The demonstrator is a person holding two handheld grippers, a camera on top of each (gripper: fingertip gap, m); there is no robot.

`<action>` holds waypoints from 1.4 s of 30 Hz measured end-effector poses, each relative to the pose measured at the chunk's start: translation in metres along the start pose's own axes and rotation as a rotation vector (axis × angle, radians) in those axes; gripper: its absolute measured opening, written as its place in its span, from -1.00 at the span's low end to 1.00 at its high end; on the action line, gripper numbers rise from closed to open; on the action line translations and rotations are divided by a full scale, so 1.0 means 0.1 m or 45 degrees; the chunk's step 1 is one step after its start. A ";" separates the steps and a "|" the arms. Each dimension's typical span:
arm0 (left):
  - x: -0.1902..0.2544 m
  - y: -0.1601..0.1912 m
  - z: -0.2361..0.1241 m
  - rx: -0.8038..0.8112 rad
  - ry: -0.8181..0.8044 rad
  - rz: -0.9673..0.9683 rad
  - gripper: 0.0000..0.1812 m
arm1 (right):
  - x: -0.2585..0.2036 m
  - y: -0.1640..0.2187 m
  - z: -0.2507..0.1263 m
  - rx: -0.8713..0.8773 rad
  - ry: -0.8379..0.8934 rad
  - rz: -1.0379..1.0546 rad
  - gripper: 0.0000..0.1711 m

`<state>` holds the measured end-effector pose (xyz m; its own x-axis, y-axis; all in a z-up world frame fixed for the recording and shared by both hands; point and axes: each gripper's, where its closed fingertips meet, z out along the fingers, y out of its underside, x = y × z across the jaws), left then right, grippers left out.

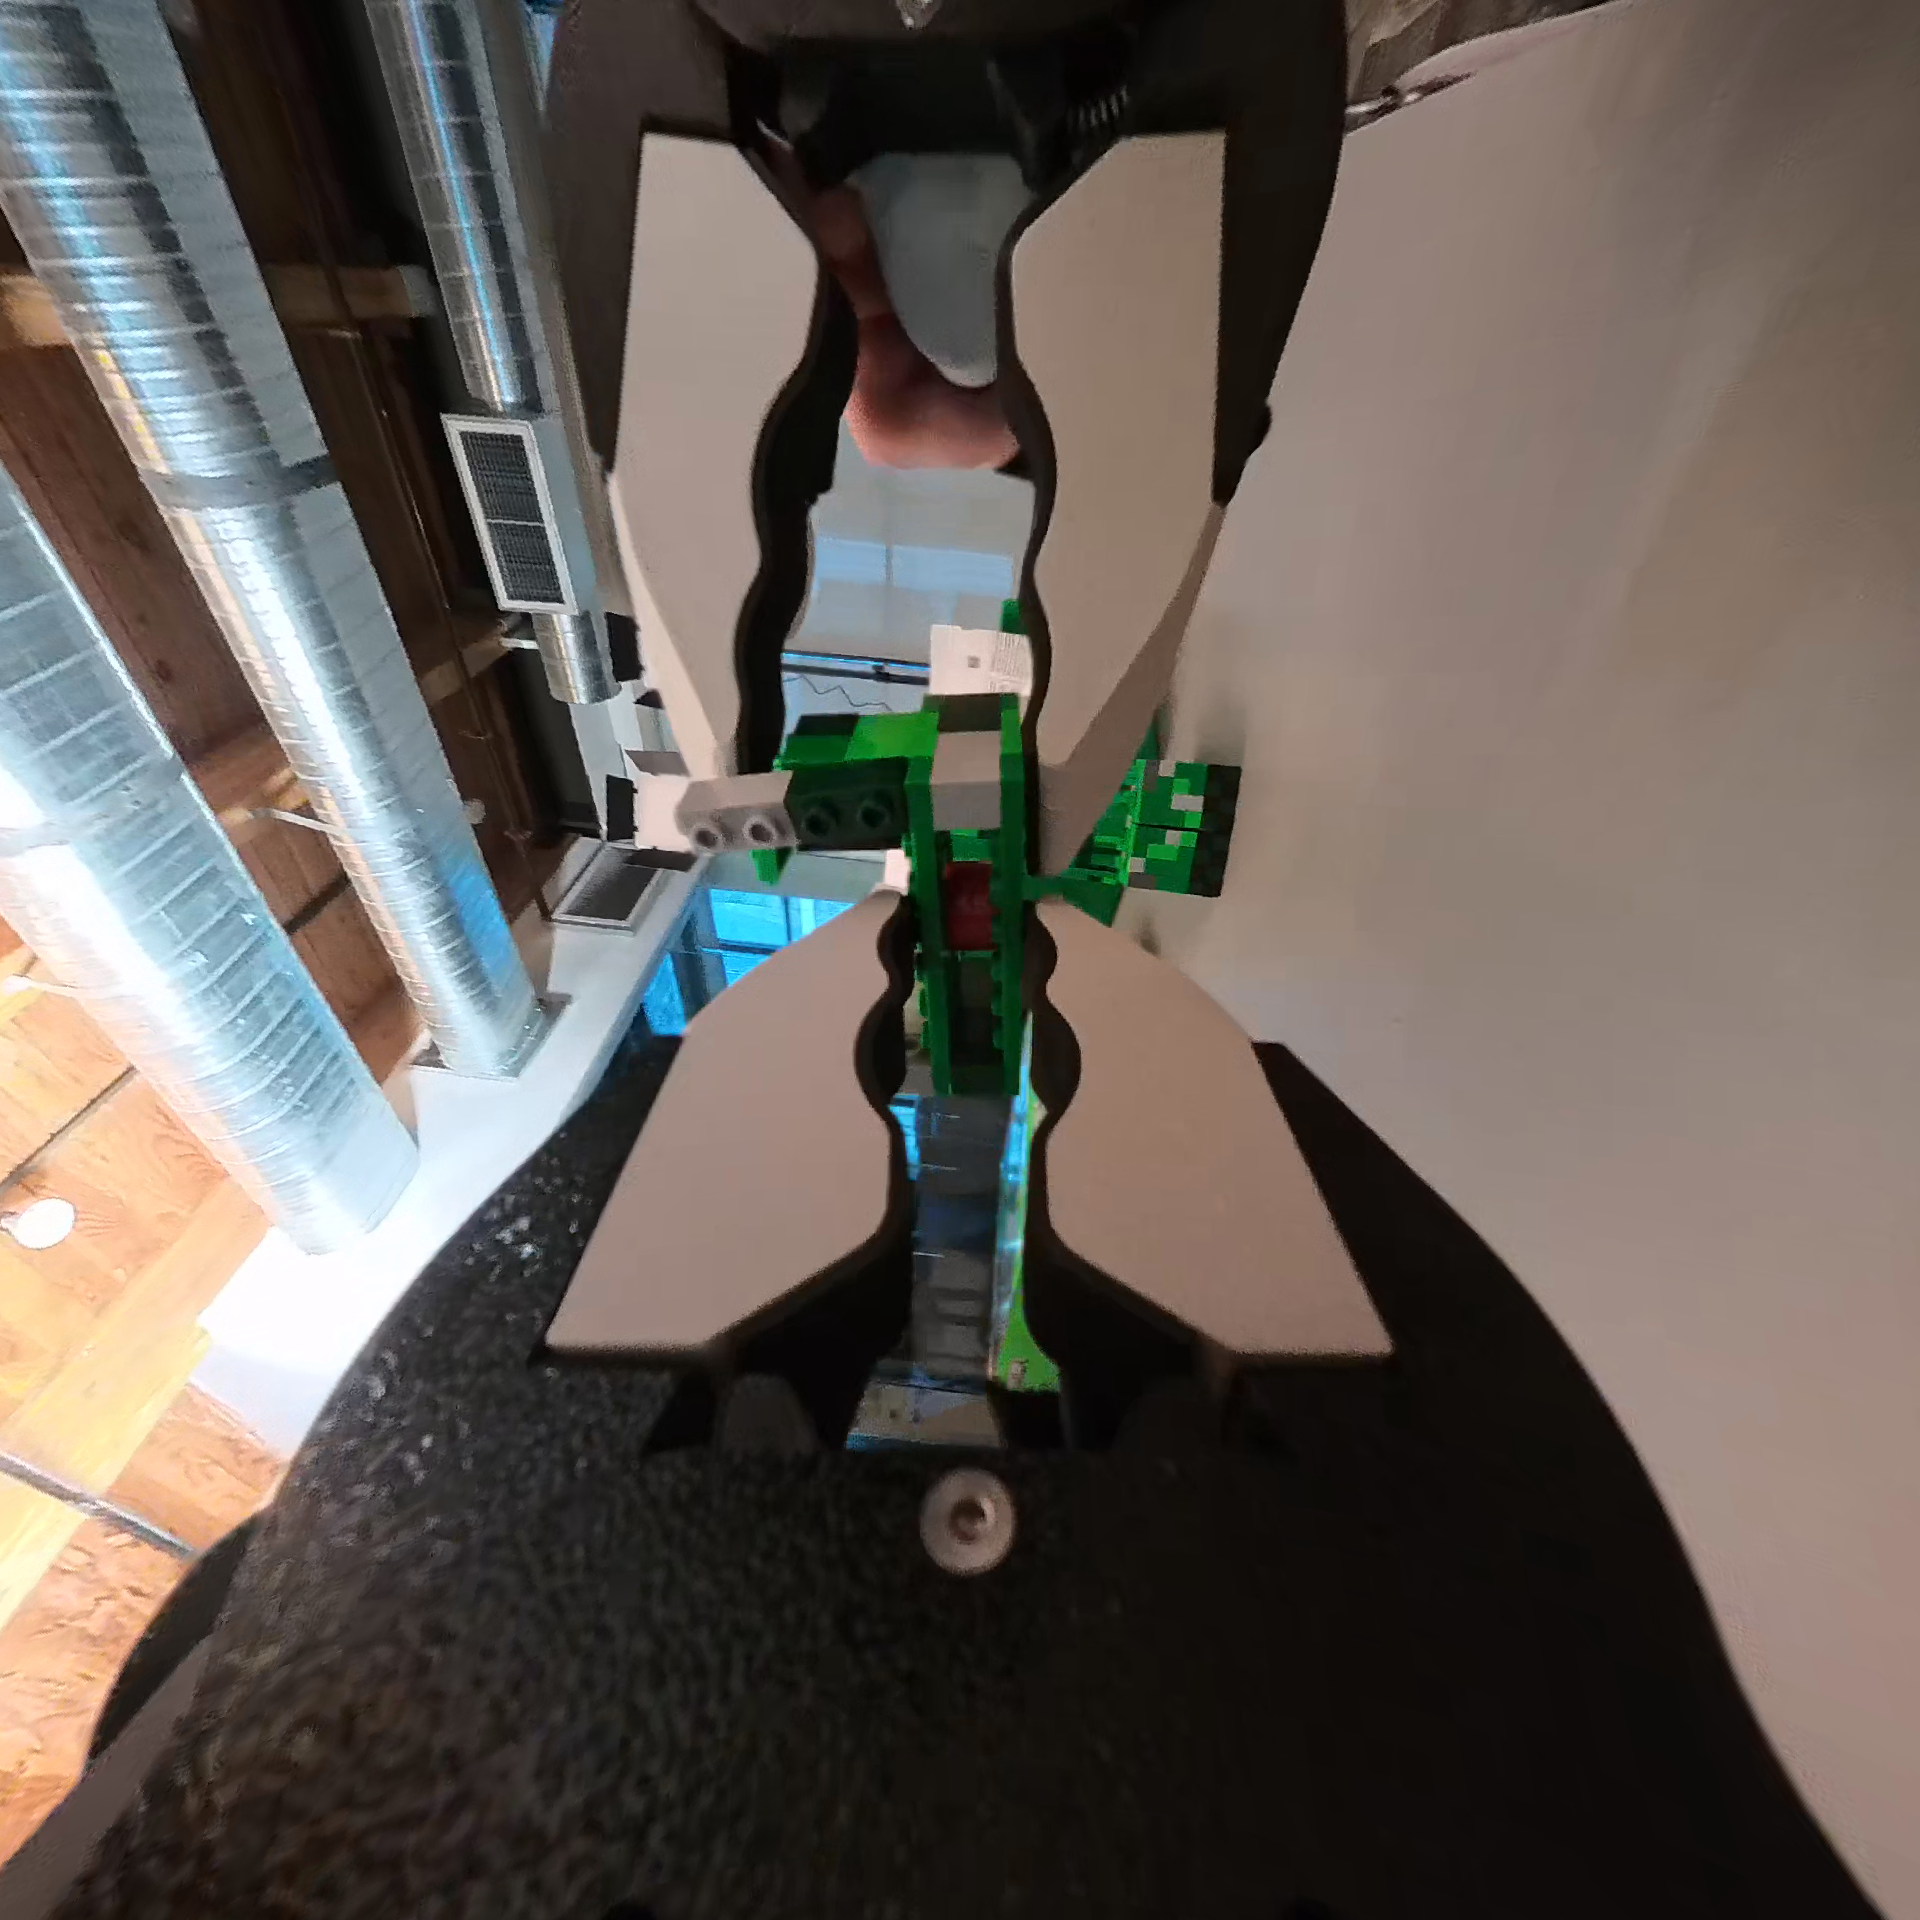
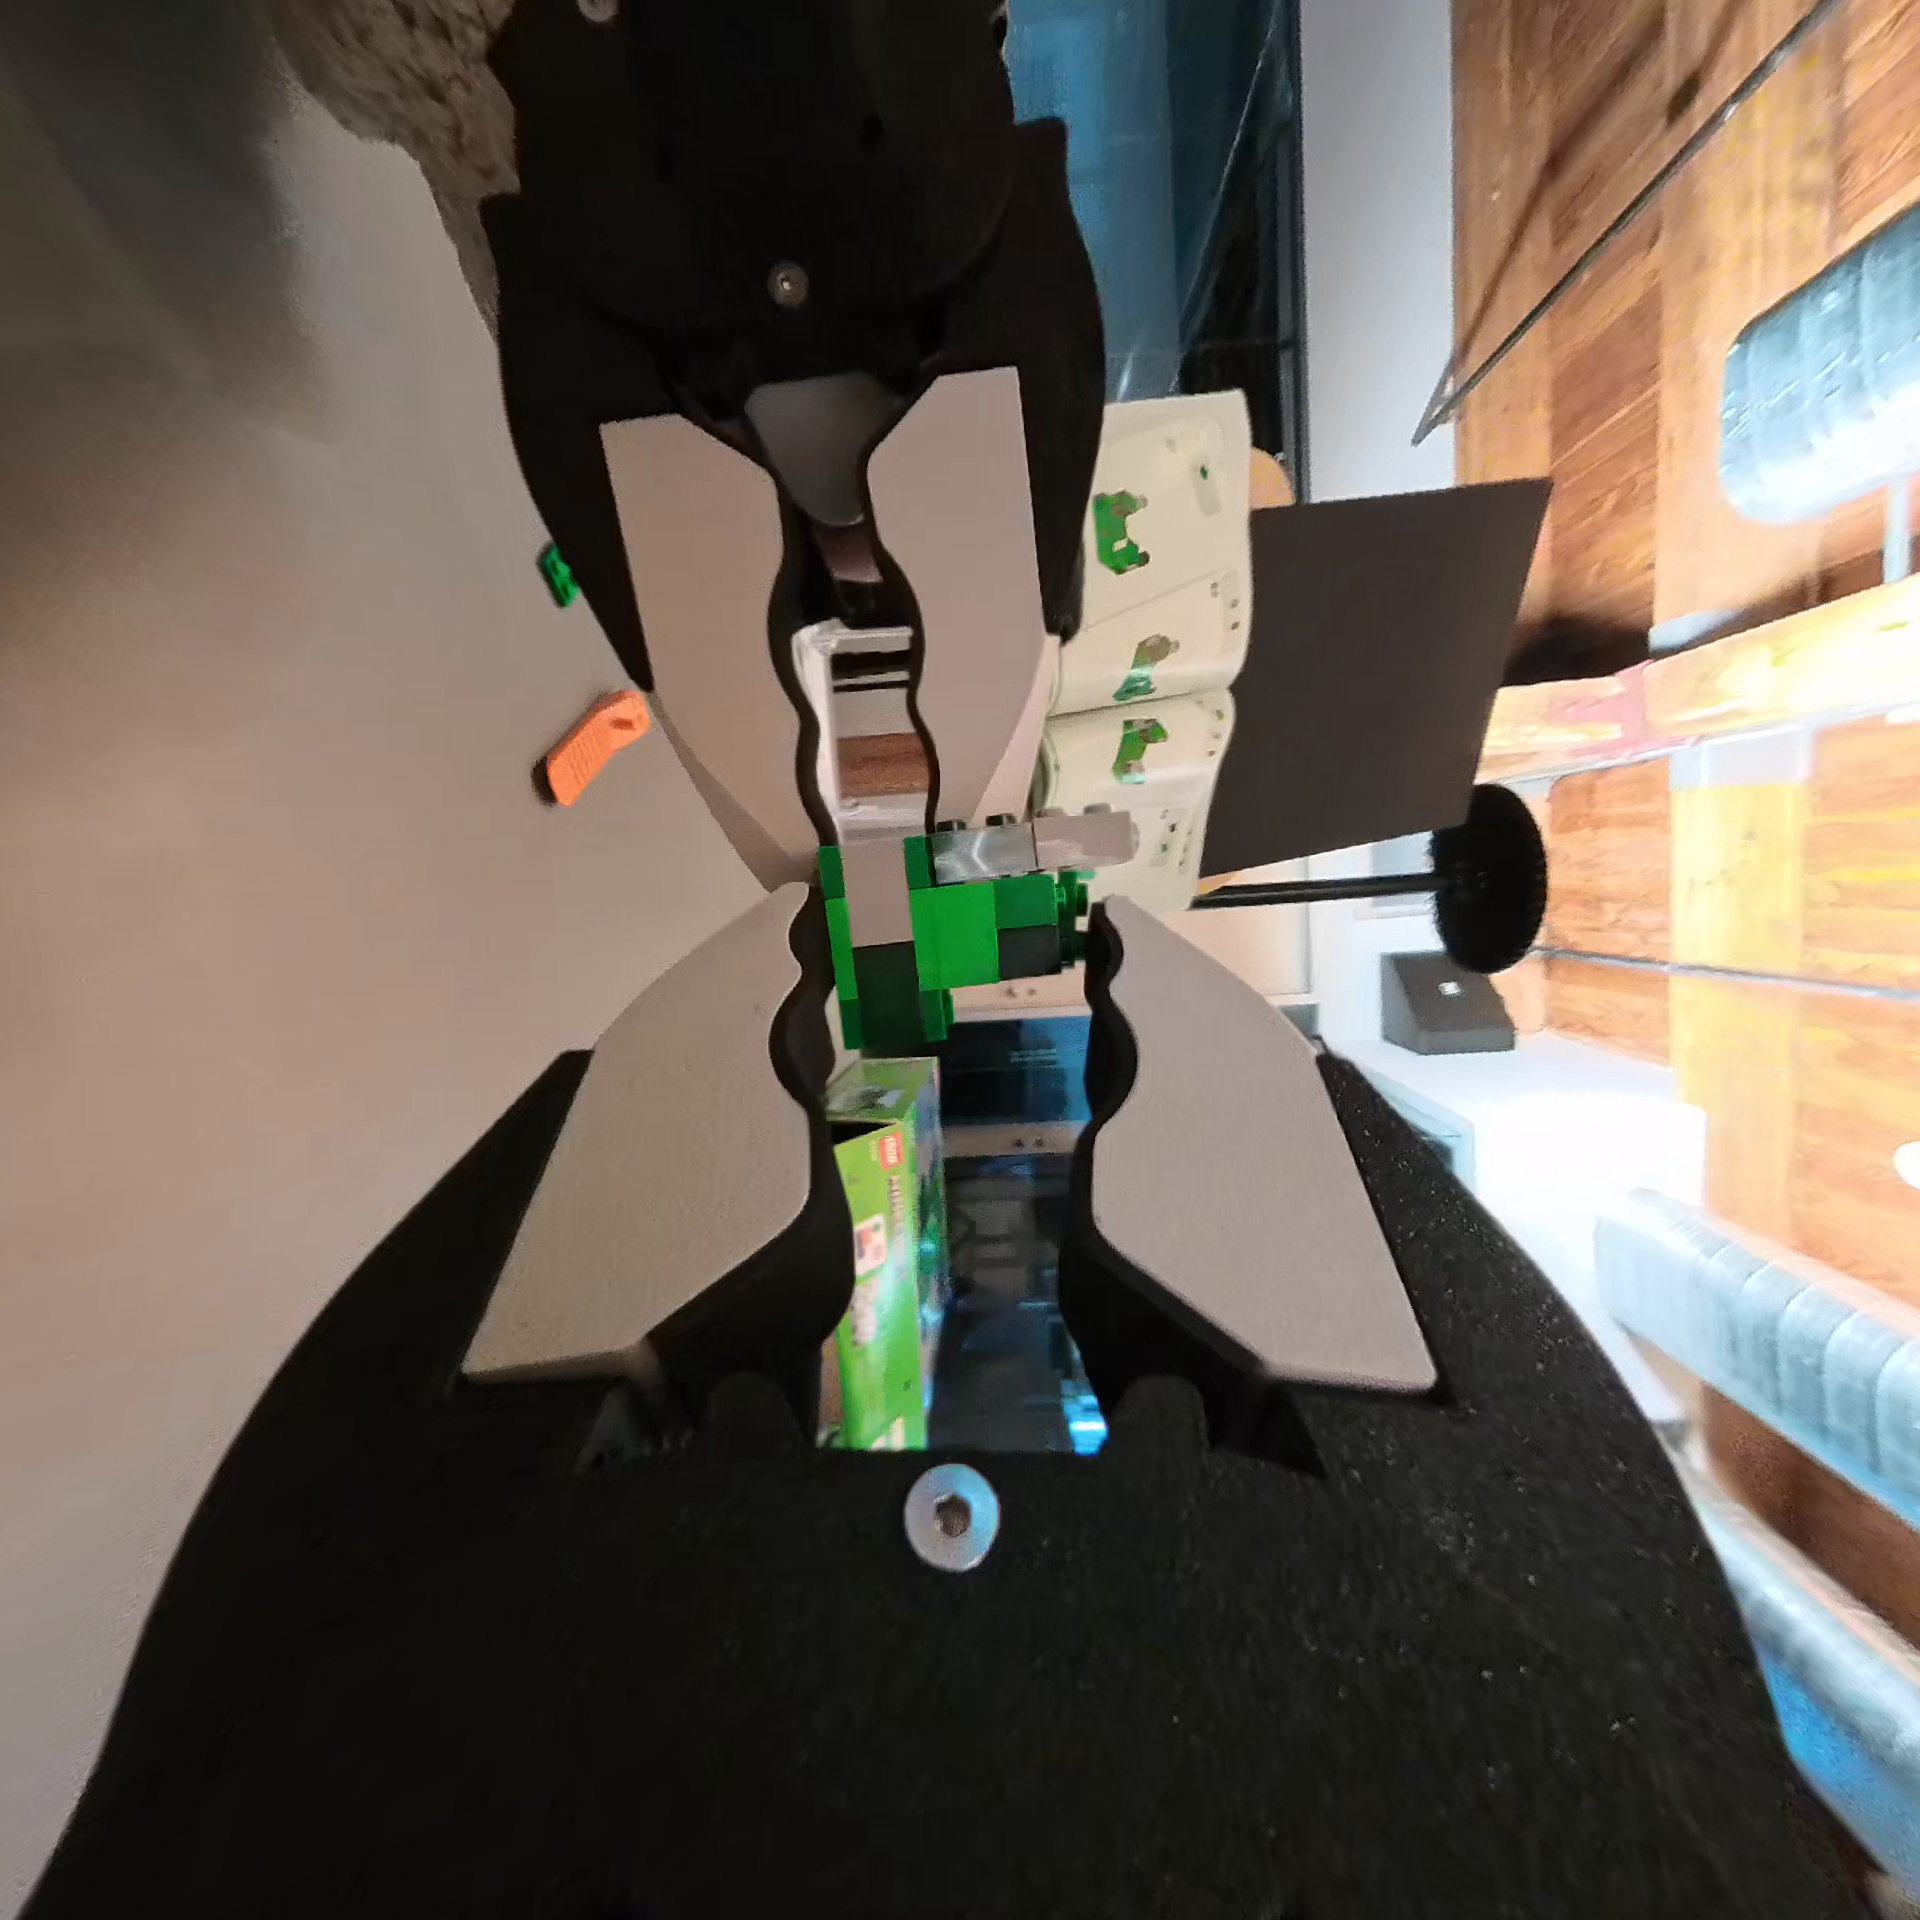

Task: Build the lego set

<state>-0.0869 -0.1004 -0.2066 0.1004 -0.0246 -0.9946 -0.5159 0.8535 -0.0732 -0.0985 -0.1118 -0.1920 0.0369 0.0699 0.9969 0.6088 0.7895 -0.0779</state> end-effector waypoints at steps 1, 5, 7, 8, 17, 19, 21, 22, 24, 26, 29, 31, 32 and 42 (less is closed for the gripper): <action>-0.01 -0.01 -0.01 0.000 -0.009 0.023 -0.80 | 0.00 -0.01 0.00 0.004 0.011 -0.020 -0.47; -0.02 -0.02 -0.02 0.012 -0.026 0.049 -0.80 | 0.02 -0.04 -0.01 0.023 0.033 -0.059 -0.47; -0.04 -0.04 -0.03 0.021 -0.043 0.061 -0.80 | 0.03 -0.06 -0.02 0.032 0.043 -0.077 -0.45; -0.04 -0.04 -0.04 0.026 -0.048 0.067 -0.80 | 0.04 -0.07 -0.03 0.034 0.046 -0.084 -0.43; -0.04 -0.07 -0.06 0.060 -0.057 0.058 -0.80 | 0.07 -0.06 -0.12 0.050 0.012 -0.039 -0.39; -0.04 -0.08 -0.06 0.067 -0.063 0.058 -0.80 | 0.09 -0.02 -0.17 0.056 0.003 0.011 -0.37; -0.04 -0.09 -0.07 0.078 -0.071 0.056 -0.80 | 0.10 0.02 -0.22 0.075 -0.027 0.097 -0.36; -0.04 -0.10 -0.08 0.092 -0.078 0.055 -0.80 | 0.10 0.04 -0.25 0.096 -0.052 0.175 -0.36; -0.02 -0.15 -0.10 0.134 -0.078 0.043 -0.80 | 0.06 0.06 -0.30 0.158 -0.184 0.428 -0.38; 0.02 -0.21 -0.11 0.176 -0.055 0.035 -0.80 | -0.04 0.04 -0.34 0.230 -0.404 0.731 -0.49; 0.11 -0.29 -0.13 0.239 0.001 0.030 -0.79 | 0.02 0.03 -0.39 0.371 -0.537 1.056 -0.64; 0.16 -0.35 -0.14 0.276 0.034 0.018 -0.79 | 0.04 0.01 -0.42 0.442 -0.577 1.085 -0.65; 0.16 -0.37 -0.15 0.290 0.038 0.008 -0.79 | 0.02 0.00 -0.43 0.449 -0.604 1.042 -0.66; 0.20 -0.45 -0.18 0.346 0.069 -0.012 -0.80 | -0.18 -0.09 -0.40 0.296 -0.610 0.359 -0.85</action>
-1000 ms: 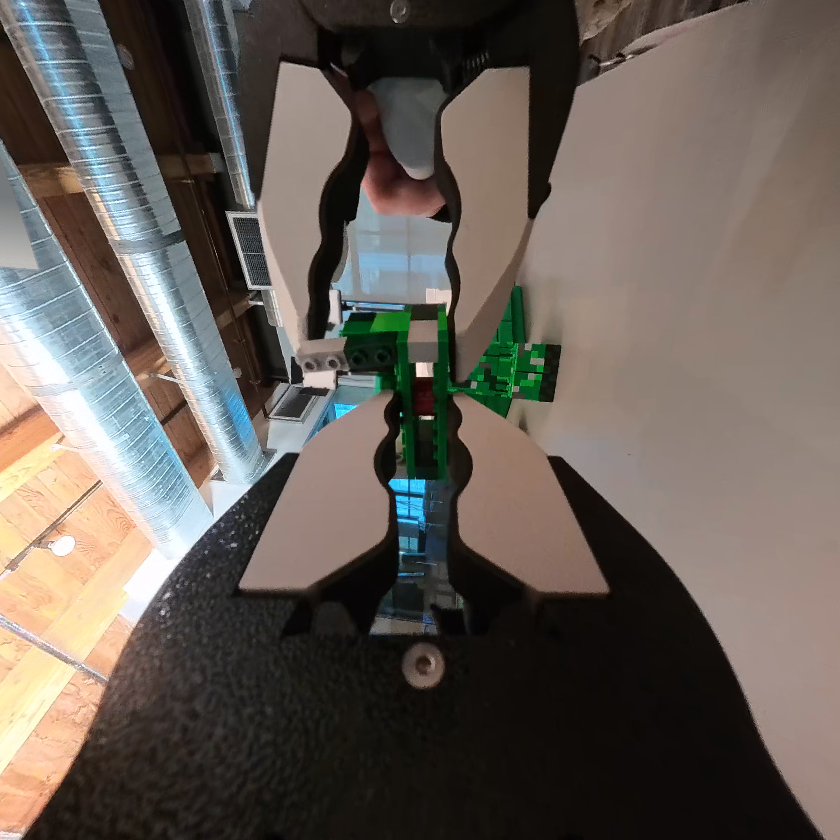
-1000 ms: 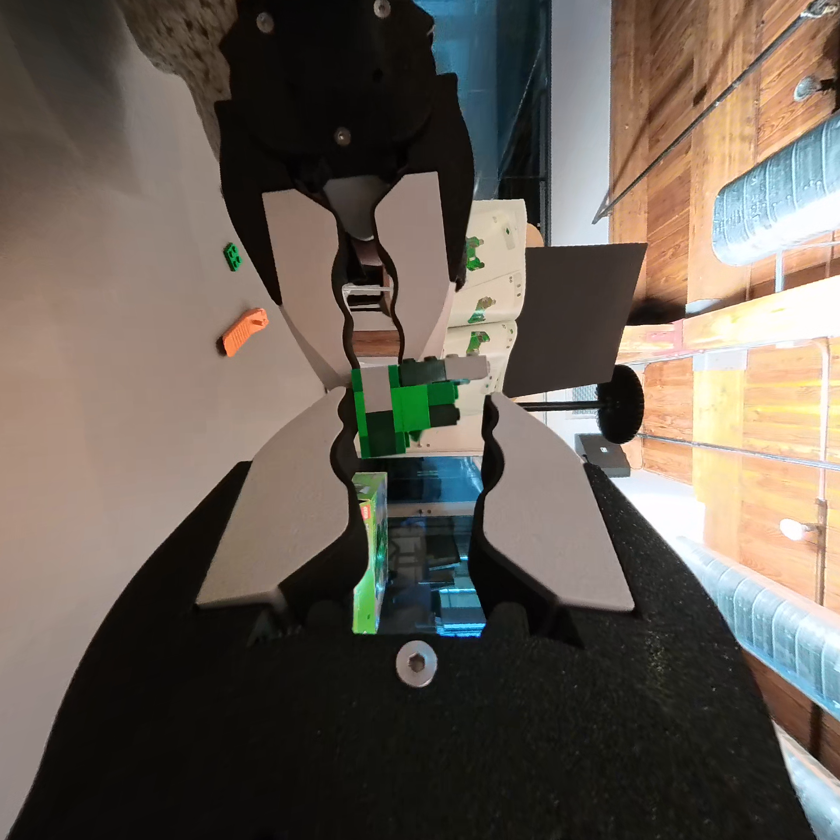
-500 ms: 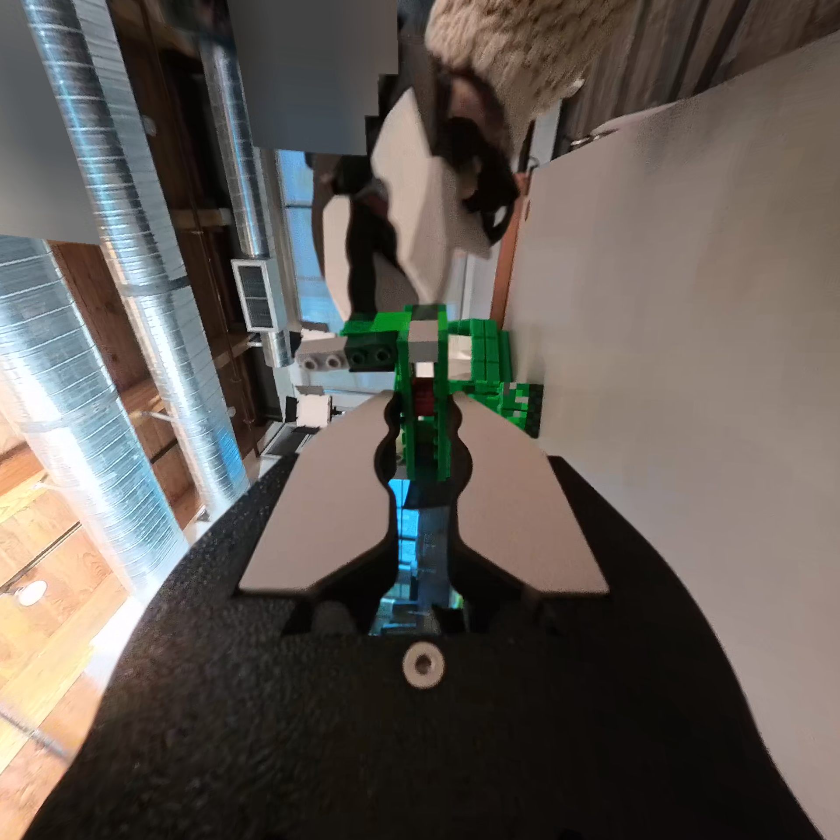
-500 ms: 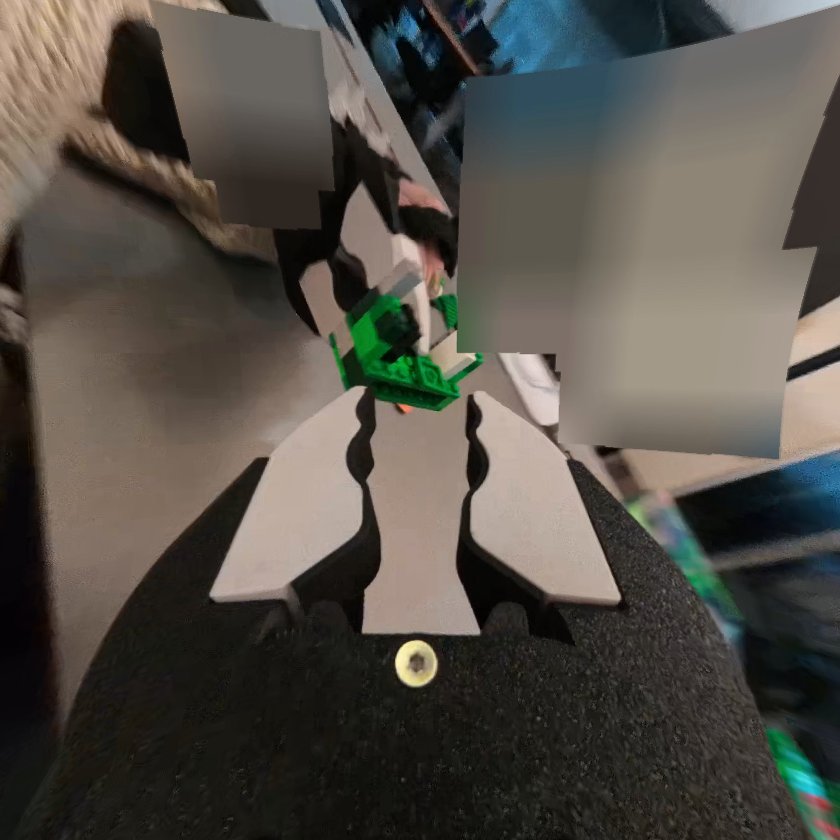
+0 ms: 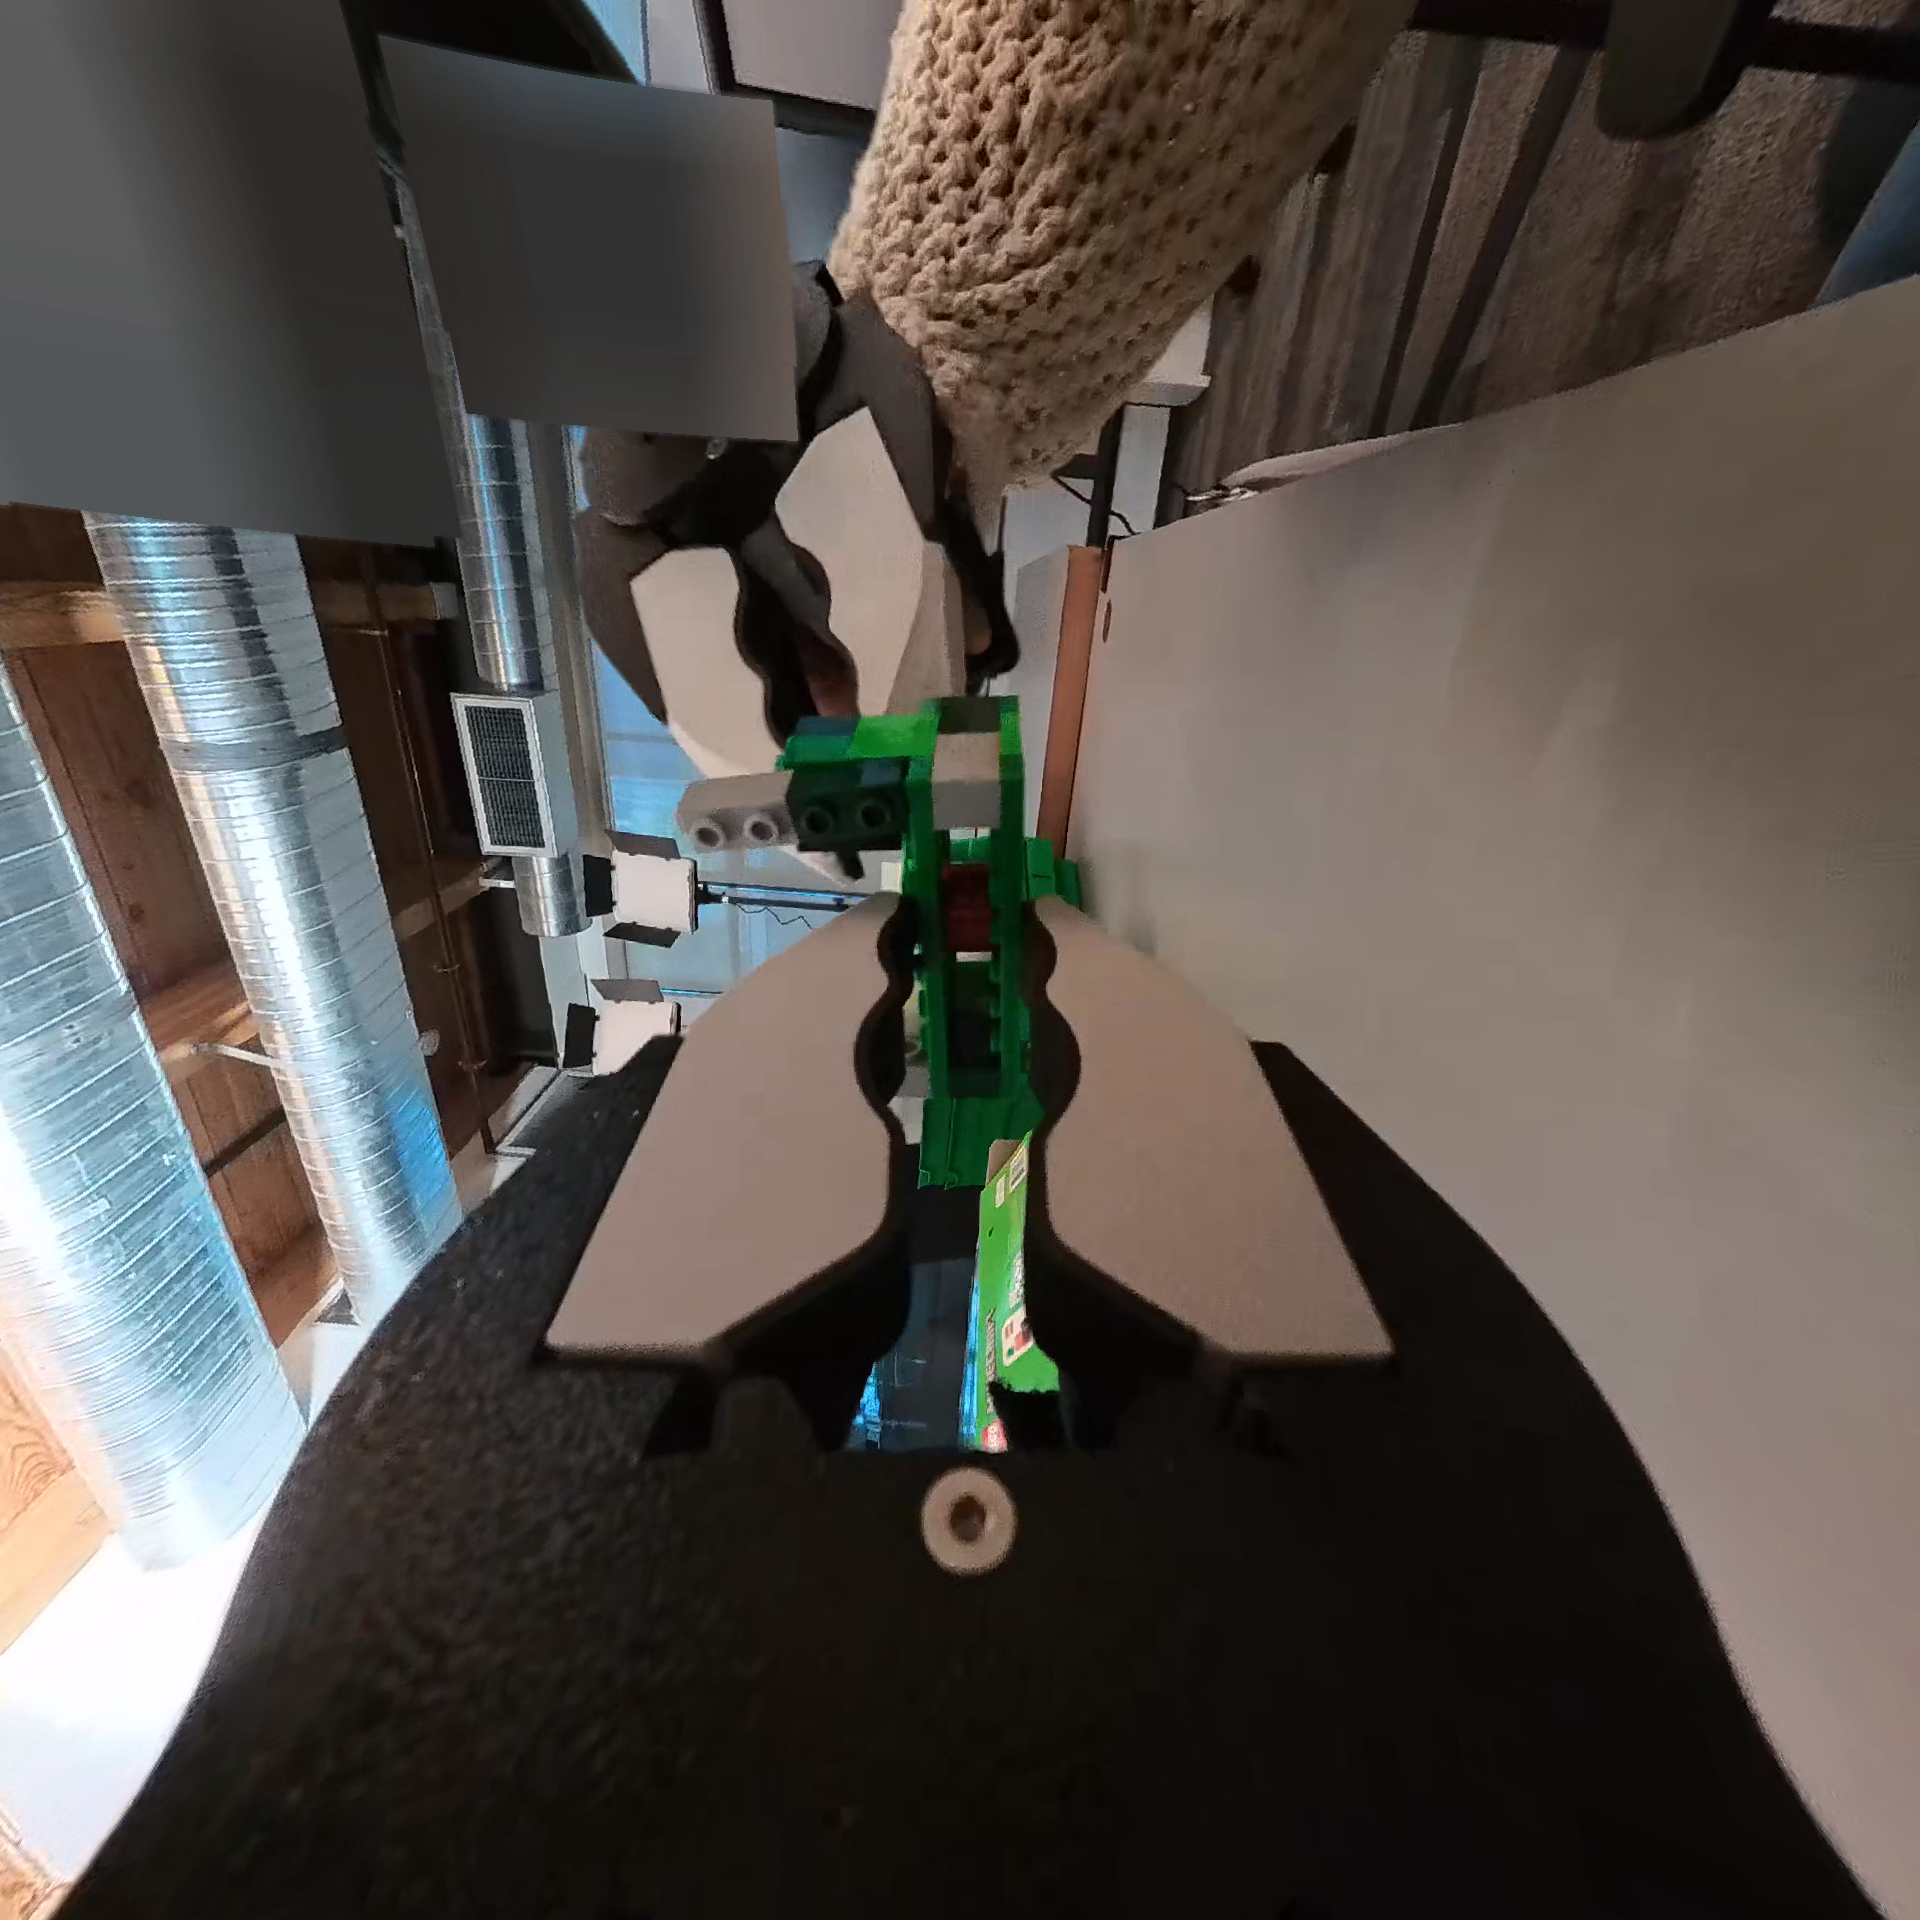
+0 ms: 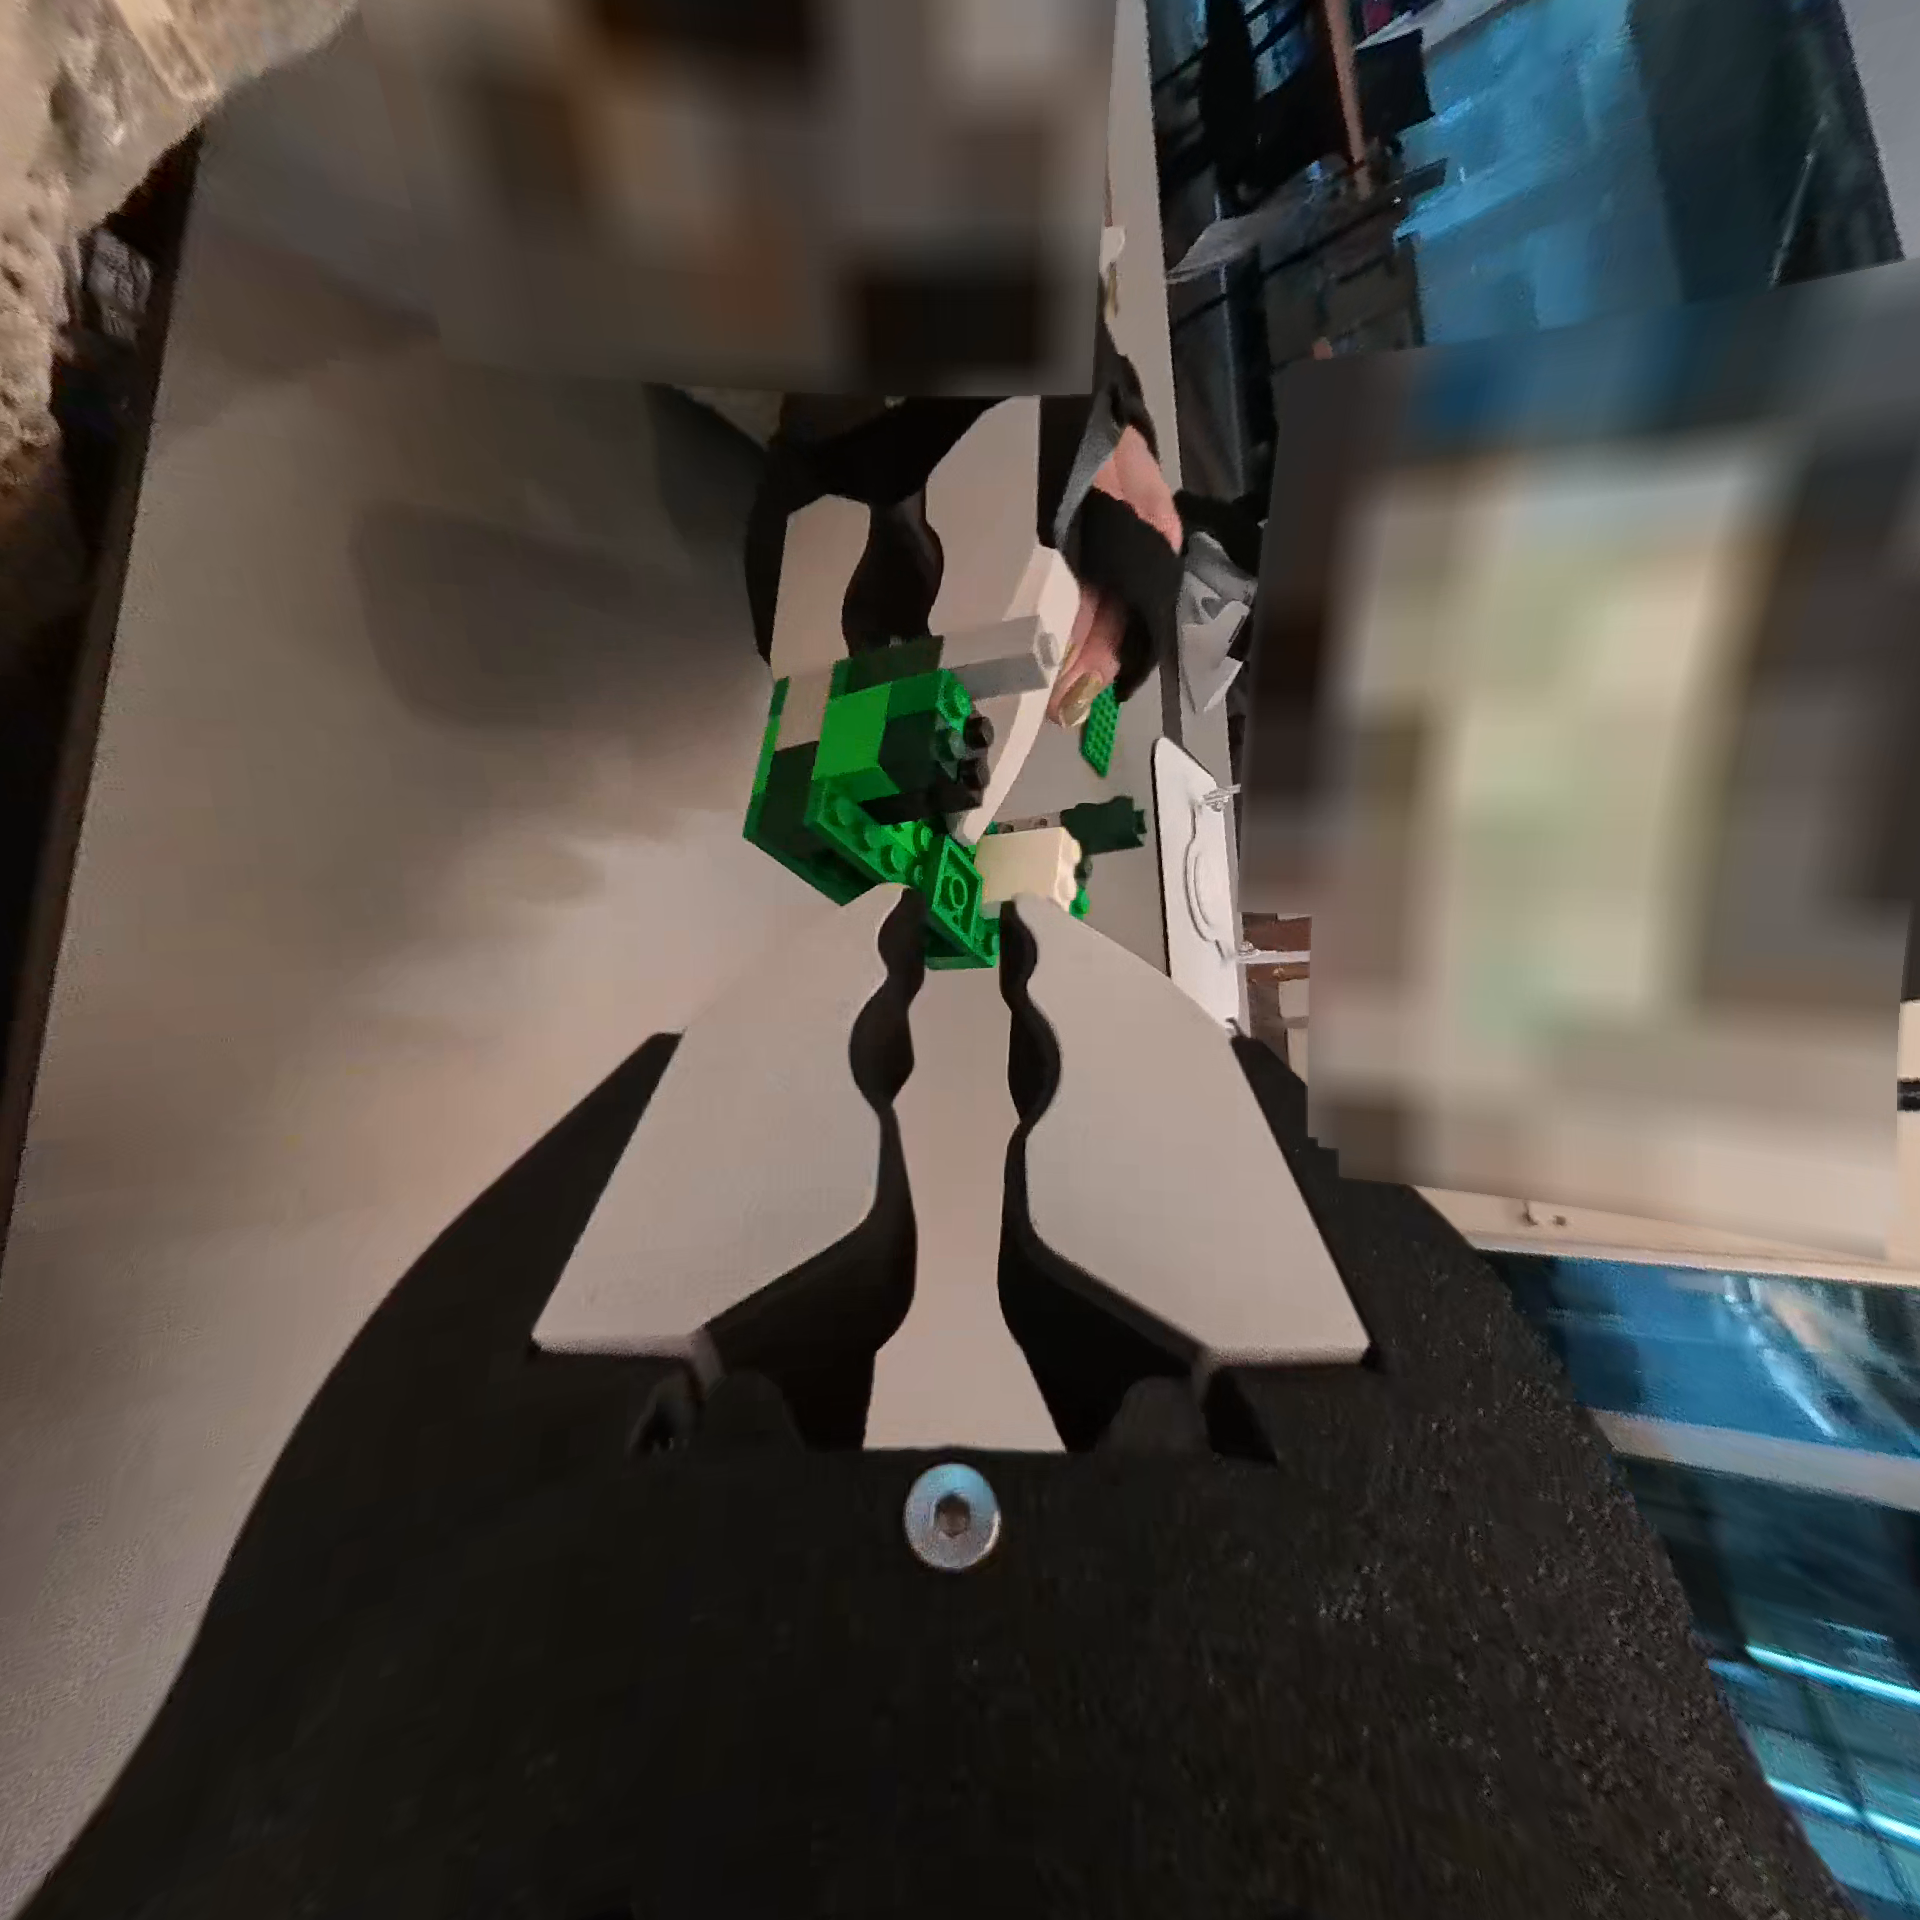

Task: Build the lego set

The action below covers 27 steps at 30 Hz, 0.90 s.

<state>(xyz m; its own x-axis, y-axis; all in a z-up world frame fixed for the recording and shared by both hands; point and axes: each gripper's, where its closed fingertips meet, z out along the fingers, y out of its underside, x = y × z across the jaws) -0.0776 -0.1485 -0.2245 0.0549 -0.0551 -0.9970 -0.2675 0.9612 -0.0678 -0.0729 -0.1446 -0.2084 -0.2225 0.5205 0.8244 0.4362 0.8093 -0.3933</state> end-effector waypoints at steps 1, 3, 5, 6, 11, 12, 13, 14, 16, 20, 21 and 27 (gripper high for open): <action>0.00 0.00 0.00 0.000 0.003 -0.001 -0.80 | -0.01 0.01 0.01 -0.023 -0.008 -0.031 -0.86; 0.02 0.01 0.00 -0.005 0.012 -0.003 -0.80 | -0.02 0.03 0.02 -0.056 -0.016 -0.091 -0.87; 0.03 0.02 0.00 -0.007 0.016 0.000 -0.80 | -0.03 0.04 0.02 -0.086 -0.023 -0.150 -0.87; 0.04 0.02 0.00 -0.007 0.018 0.001 -0.80 | -0.03 0.06 0.02 -0.110 -0.024 -0.183 -0.88; 0.05 0.02 0.00 -0.002 0.025 0.000 -0.80 | -0.09 0.11 0.04 -0.183 -0.058 -0.324 -0.88; 0.06 0.02 0.00 0.000 0.027 0.000 -0.80 | -0.10 0.11 0.05 -0.194 -0.056 -0.362 -0.87; 0.06 0.01 0.00 0.003 0.029 0.000 -0.80 | -0.10 0.11 0.06 -0.201 -0.056 -0.398 -0.87; 0.07 0.01 0.00 0.005 0.032 0.002 -0.80 | -0.11 0.10 0.07 -0.202 -0.052 -0.426 -0.87; 0.08 -0.01 0.01 0.010 0.036 0.003 -0.79 | -0.11 0.10 0.08 -0.208 -0.056 -0.457 -0.88; 0.09 -0.01 0.01 0.010 0.045 0.009 -0.79 | -0.12 0.11 0.09 -0.226 -0.053 -0.497 -0.95; 0.09 0.00 0.01 0.006 0.042 0.012 -0.79 | -0.11 0.11 0.08 -0.222 -0.050 -0.487 -0.96; 0.14 0.17 0.01 -0.082 0.025 0.069 -0.79 | -0.01 0.21 0.02 -0.196 -0.039 -0.077 -0.96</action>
<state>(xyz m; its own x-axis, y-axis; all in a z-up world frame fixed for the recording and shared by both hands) -0.0808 -0.1329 -0.2394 0.0196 -0.0095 -0.9998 -0.3310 0.9435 -0.0155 -0.0651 -0.1278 -0.2186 -0.2781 0.4819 0.8309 0.5491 0.7895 -0.2741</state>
